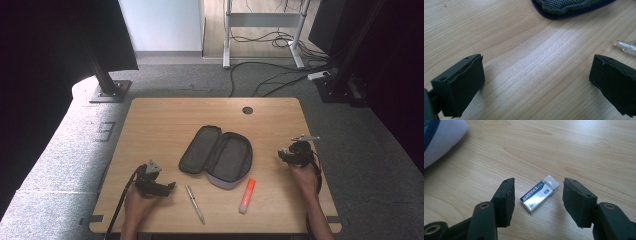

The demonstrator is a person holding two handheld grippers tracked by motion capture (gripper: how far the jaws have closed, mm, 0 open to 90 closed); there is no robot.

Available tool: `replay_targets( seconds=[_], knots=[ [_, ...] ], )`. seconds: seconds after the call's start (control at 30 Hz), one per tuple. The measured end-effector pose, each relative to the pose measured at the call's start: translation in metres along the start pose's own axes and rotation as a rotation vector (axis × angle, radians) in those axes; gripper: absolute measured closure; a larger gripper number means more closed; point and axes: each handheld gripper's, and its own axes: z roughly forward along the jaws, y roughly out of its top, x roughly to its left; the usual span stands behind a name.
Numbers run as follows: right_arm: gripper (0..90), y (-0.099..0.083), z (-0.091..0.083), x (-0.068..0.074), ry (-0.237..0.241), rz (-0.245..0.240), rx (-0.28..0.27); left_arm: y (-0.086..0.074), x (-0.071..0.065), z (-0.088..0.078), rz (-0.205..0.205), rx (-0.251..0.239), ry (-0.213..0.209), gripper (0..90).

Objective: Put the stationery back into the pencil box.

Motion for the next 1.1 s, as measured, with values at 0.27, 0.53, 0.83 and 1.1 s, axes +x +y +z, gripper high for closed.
replay_targets(
  seconds=[0.27,0.53,0.83,1.1],
  knots=[
    [48.6,-0.001,0.008,-0.003,-0.022,0.008,0.008,0.000,0.000,0.000,0.000,0.000,0.000,0.0],
    [63.7,-0.004,0.009,-0.004,-0.032,-0.004,0.008,0.000,0.000,0.000,0.000,0.000,0.000,0.0],
    [71.5,-0.006,0.007,-0.006,-0.036,0.001,0.000,0.000,0.000,0.000,0.000,0.000,0.000,0.0],
    [71.8,-0.002,-0.005,-0.003,-0.018,-0.001,-0.038,0.000,0.000,0.000,0.000,0.000,0.000,0.0]
  ],
)
